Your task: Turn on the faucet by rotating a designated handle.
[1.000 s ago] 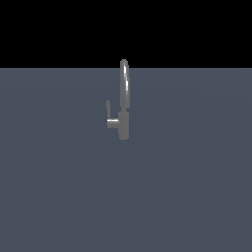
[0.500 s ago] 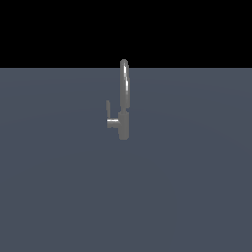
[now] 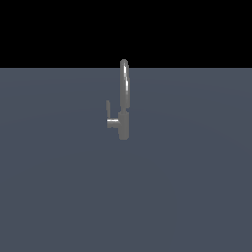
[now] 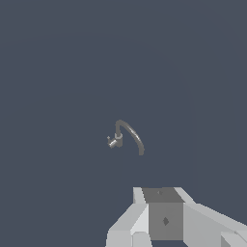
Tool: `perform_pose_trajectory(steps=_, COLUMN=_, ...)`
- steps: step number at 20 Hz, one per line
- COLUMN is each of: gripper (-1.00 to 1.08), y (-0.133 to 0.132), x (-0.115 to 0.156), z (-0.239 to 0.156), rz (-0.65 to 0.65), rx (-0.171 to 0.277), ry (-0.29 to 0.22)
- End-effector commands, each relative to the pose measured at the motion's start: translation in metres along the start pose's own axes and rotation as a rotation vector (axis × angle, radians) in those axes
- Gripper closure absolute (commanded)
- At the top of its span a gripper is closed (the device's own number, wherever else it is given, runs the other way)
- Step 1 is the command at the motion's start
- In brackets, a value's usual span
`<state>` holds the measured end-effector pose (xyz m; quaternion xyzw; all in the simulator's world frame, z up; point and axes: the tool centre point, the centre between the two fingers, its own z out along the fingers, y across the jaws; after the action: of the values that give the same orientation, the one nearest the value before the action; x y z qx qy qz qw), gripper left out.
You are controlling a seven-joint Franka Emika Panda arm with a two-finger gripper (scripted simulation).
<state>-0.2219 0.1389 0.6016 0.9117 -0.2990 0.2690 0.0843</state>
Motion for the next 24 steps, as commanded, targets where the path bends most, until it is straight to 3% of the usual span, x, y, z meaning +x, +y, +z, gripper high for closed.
perform_pose_trajectory(steps=1, gripper=1.08, y=-0.019, x=-0.001, z=0.002, rz=0.048, rx=-0.021, ry=0.042)
perform_pose_trajectory(steps=12, gripper=1.08, y=-0.105, x=-0.001, z=0.058, rz=0.229, rx=-0.128, ry=0.187)
perform_pose_trajectory(steps=24, gripper=1.08, y=-0.167, x=0.006, z=0.204, rz=0.405, rx=-0.269, ry=0.264)
